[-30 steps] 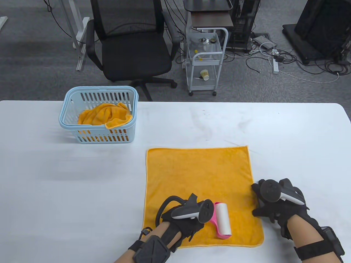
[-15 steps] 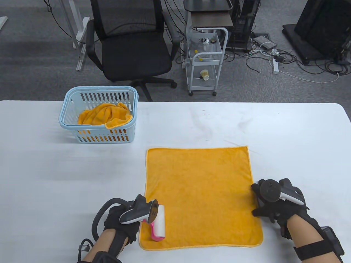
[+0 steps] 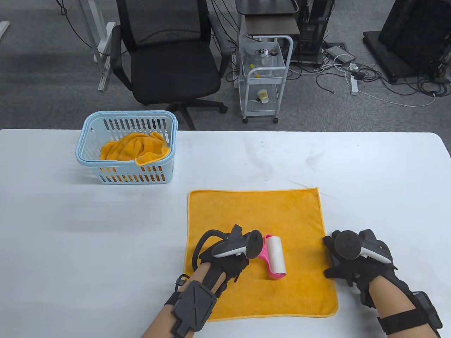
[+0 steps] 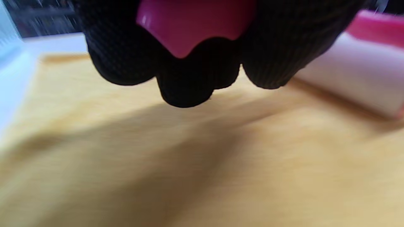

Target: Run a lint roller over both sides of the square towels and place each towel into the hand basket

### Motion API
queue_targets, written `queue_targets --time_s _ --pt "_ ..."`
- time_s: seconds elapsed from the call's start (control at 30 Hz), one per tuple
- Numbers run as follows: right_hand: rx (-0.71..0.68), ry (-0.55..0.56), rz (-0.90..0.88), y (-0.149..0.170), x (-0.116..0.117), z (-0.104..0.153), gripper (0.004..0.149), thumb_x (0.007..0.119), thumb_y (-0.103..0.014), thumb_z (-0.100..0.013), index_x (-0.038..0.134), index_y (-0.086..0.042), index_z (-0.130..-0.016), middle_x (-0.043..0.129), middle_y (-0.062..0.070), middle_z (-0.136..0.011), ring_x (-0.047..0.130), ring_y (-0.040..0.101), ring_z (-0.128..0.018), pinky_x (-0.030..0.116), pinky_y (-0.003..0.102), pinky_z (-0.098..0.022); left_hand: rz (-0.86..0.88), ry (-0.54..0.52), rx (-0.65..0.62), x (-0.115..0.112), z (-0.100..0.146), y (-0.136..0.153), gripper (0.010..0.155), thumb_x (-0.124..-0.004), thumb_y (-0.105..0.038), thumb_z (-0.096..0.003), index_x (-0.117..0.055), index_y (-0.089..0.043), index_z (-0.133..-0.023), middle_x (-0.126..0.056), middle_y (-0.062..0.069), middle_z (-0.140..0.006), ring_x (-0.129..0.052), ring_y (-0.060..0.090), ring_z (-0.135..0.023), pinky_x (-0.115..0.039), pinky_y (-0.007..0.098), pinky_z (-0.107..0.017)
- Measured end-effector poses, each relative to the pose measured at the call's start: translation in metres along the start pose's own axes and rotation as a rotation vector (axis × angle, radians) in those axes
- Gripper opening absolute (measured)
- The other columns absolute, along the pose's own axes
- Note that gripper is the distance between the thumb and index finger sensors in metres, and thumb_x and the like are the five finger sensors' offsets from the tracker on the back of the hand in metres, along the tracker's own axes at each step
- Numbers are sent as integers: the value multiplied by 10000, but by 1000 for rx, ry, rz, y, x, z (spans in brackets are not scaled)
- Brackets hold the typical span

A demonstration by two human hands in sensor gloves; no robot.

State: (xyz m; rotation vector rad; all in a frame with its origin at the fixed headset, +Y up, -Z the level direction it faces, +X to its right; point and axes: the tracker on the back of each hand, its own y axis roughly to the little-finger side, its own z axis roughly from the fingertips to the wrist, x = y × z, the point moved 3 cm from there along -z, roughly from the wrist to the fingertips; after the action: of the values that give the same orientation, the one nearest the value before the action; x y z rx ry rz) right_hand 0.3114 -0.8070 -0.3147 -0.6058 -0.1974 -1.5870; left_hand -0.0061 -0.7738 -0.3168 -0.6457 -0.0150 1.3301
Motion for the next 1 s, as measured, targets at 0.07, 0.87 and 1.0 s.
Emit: queue_targets --time_s 0.07,0.87,1.0 --pt "0 -1 -1 0 0 0 972 879 -570 -440 340 -168 -1143 265 216 -1162 306 534 -1044 422 739 -680 -68 16 74 -2 4 21 443 -862 -385 -491 -658 -409 -883 -851 -77 -894 -1017 233 -684 -890 478 -526" --pt "3 0 -8 1 0 0 973 879 -572 -437 337 -176 -1142 260 210 -1162 298 527 -1046 421 738 -680 -6 -41 144 16 -26 42 497 -858 -402 -495 -627 -376 -934 -821 -59 -929 -997 234 -712 -889 449 -525" --pt "2 0 -10 1 0 0 972 880 -571 -439 338 -176 -1142 259 210 -1162 297 530 -1045 420 739 -680 -140 -3 288 12 -15 80 421 -842 -353 -513 -653 -420 -884 -803 -69 -957 -972 252 -777 -854 503 -568"
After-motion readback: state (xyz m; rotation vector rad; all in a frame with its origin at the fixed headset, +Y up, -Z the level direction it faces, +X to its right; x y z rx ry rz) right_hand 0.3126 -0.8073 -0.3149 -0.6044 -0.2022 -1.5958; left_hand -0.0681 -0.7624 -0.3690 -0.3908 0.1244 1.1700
